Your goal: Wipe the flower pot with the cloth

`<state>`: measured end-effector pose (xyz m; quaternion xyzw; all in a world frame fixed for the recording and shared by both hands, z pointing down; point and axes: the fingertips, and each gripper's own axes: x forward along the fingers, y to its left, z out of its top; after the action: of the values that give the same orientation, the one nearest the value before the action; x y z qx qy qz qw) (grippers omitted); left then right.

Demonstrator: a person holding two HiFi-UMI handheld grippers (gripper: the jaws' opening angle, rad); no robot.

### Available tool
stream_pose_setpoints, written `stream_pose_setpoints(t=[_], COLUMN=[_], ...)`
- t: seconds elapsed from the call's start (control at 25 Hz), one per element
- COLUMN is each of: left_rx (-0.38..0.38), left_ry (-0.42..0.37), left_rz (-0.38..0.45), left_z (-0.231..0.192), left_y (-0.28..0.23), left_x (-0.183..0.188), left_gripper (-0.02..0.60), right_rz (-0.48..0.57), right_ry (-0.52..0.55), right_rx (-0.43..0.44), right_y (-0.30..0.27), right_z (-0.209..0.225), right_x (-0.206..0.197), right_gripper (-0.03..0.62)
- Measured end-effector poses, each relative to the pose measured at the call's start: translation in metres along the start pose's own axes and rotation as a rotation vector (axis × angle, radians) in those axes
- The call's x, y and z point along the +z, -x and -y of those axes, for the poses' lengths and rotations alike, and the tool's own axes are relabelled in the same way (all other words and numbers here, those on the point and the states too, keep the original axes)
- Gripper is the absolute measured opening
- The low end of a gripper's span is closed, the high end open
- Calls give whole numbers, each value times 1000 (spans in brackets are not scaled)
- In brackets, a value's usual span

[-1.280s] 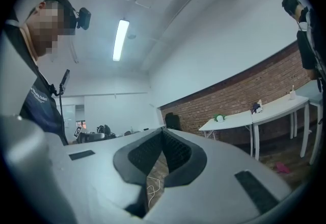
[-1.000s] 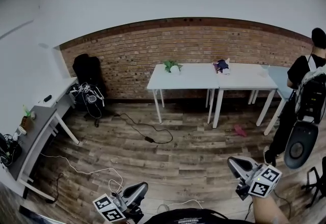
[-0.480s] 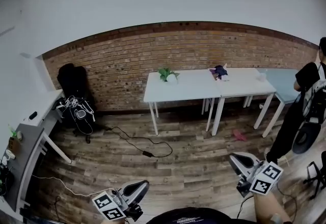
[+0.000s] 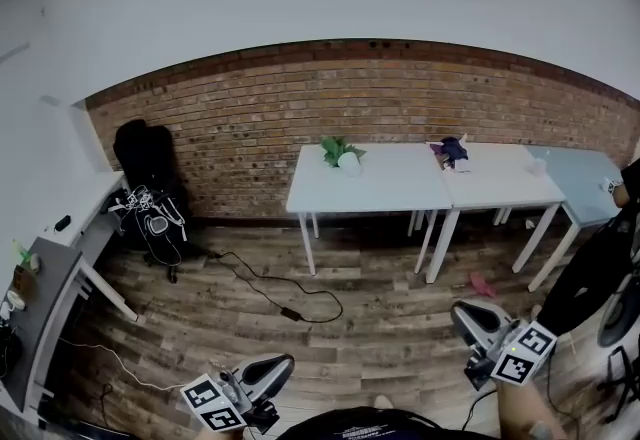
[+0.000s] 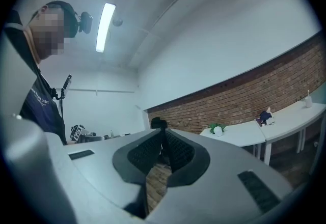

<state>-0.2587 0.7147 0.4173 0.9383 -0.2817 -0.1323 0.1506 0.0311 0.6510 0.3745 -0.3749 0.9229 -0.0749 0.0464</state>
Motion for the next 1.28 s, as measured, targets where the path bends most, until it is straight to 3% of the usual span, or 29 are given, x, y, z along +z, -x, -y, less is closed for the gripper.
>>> stream_pose_setpoints(t=[0.32, 0.48, 0.84, 1.28], left_rx=[41, 53, 61, 4], left_ry=[-39, -59, -95, -112], left_rz=[38, 36, 22, 7], left_z=[-57, -81, -167, -357], left_y=[-150, -206, -265, -293], left_x=[24, 29, 49, 128], left_gripper=[-3, -3, -3, -3], right_rz=[6, 10, -13, 6], right_ry=[37, 54, 74, 102], right_rx=[96, 111, 104, -17], right_y=[-59, -87, -158, -311], right_z=[150, 205, 262, 304], right_x=[40, 54, 48, 68], right_gripper=[3, 2, 2, 2])
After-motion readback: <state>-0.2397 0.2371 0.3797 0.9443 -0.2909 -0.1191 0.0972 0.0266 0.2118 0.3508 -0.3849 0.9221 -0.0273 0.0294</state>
